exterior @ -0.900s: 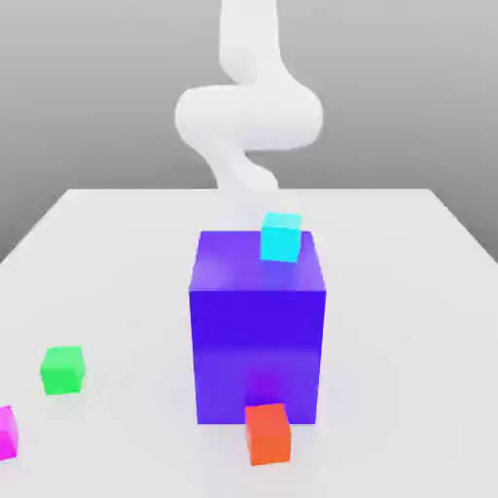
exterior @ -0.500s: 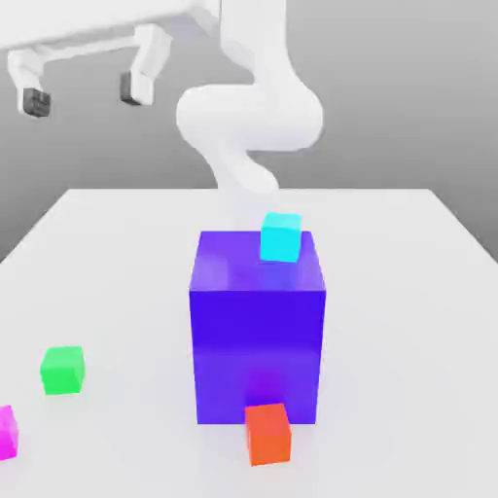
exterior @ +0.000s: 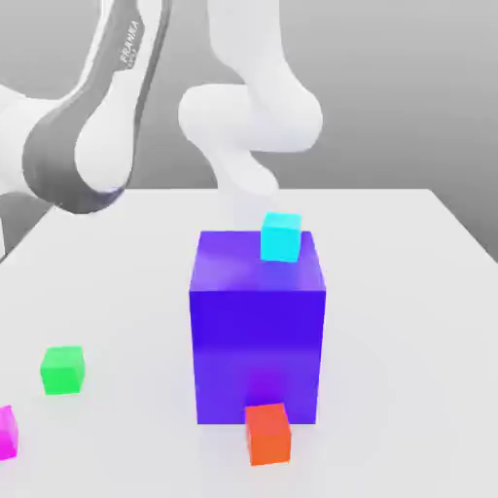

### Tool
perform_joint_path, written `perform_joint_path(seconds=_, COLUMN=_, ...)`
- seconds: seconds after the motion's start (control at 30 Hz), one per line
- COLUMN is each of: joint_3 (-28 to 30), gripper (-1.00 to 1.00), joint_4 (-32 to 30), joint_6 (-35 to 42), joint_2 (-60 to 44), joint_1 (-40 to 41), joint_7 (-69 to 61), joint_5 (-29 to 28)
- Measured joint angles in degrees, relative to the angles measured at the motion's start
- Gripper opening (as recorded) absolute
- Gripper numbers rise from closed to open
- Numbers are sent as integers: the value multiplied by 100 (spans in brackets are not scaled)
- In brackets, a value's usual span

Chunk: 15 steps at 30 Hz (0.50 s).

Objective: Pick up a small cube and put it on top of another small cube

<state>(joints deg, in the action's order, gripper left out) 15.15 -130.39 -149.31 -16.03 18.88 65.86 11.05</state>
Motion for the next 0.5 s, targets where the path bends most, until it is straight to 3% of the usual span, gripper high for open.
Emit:
perform_joint_path(seconds=0.2, joint_3=-167, gripper=0, joint_4=176, joint_6=-654, joint_2=-1257, joint_1=413, joint_7=-76, joint_5=473)
perform_joint_path(seconds=0.23, joint_3=-250, gripper=-100, joint_4=218, joint_6=-786, joint_2=-1433, joint_1=482, joint_7=-128, joint_5=547)
perform_joint_path(seconds=0.5, joint_3=-209, gripper=-100, joint_4=191, joint_6=-711, joint_2=-1329, joint_1=456, joint_7=-83, joint_5=489)
